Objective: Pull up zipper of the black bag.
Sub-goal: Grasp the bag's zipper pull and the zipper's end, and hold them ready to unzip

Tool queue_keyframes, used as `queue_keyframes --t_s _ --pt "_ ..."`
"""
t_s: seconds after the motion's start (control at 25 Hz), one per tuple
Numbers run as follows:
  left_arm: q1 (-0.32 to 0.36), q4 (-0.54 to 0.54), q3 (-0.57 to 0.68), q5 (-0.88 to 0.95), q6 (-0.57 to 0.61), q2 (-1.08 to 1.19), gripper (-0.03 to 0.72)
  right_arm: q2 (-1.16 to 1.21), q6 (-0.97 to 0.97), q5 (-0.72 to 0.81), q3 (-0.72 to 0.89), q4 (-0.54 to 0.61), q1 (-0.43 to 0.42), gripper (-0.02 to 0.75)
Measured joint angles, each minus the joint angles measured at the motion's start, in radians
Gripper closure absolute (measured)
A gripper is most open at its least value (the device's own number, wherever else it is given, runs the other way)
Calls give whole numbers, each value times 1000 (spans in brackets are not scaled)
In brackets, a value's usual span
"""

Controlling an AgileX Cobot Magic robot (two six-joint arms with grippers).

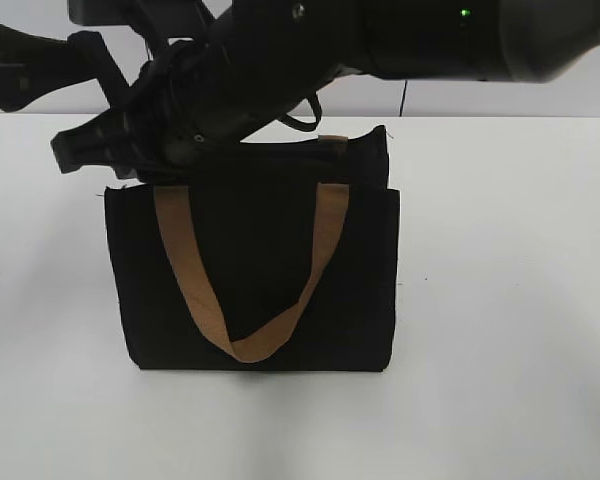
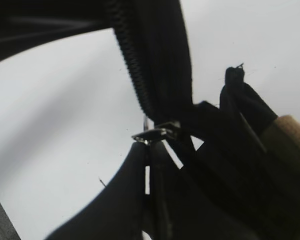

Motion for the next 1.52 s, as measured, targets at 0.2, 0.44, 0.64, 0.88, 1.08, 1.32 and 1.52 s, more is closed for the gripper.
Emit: queue_keyframes --t_s 0.2,0.44,0.64,0.88,1.08,1.32,1.52 --pt "0 8 0 0 0 0 667 -3 11 8 0 0 -1 752" --pt "0 47 0 19 0 0 667 -41 11 47 -1 0 -1 752" --pt "0 224 0 72 -112 0 667 -94 9 148 -1 0 -5 752" --pt "18 348 14 110 -395 -42 668 -139 -3 226 -1 5 -30 752" --pt "21 352 17 133 -417 -49 668 -158 -25 226 -1 35 -58 752" --pt "21 354 28 157 -419 -49 668 -158 -38 154 -1 41 -78 752" --pt "21 354 74 218 -419 -49 668 -147 -48 124 -1 48 -81 752"
